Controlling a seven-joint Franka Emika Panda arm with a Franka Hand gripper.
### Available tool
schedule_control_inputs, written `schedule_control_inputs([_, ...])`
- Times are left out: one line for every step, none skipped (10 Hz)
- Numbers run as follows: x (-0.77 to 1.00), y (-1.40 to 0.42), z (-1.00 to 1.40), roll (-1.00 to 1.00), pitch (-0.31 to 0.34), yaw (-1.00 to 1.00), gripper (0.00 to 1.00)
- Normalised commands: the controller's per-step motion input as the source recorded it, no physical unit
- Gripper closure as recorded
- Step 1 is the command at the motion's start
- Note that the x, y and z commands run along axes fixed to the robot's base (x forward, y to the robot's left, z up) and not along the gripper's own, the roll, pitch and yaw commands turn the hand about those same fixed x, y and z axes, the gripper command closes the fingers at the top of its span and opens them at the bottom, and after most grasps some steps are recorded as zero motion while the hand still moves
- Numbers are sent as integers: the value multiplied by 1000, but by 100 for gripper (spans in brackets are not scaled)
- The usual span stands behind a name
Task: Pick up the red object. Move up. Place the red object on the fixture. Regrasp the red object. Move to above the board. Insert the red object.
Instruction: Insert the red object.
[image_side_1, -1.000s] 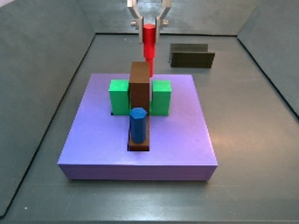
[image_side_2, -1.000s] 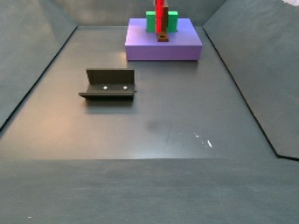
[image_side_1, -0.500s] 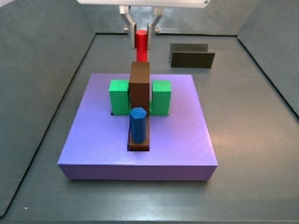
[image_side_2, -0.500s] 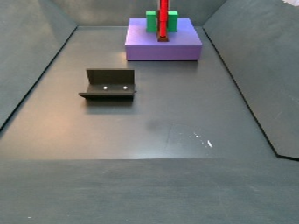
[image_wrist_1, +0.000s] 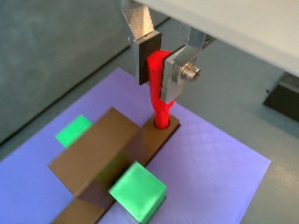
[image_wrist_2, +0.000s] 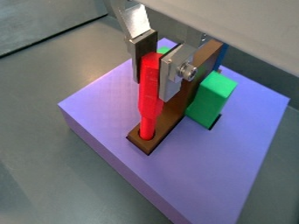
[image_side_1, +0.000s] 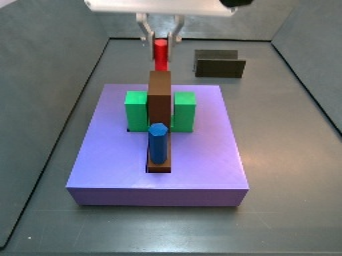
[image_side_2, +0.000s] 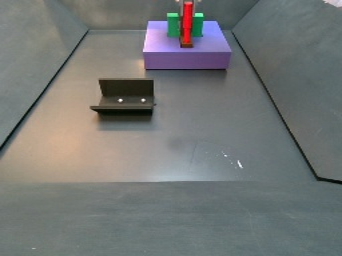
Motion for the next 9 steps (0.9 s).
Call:
schedule_control_inputs([74, 0, -369, 43, 0, 0, 100])
schedule_control_inputs([103, 11, -529, 24, 0, 0, 100])
schedule_control_inputs([194, 80, -583, 33, 0, -6, 100])
schedule_control_inputs([143, 94, -657, 54, 0, -34, 100])
schedule_control_inputs([129, 60, -569, 81, 0, -40, 100])
schedule_control_inputs([94, 29, -454, 107, 0, -54, 100])
schedule_control_inputs([63, 280, -114, 50, 161, -129, 100])
schedule_control_inputs([0, 191, -114, 80, 209, -214, 100])
schedule_control_inputs([291, 0, -200, 0, 104, -91, 100])
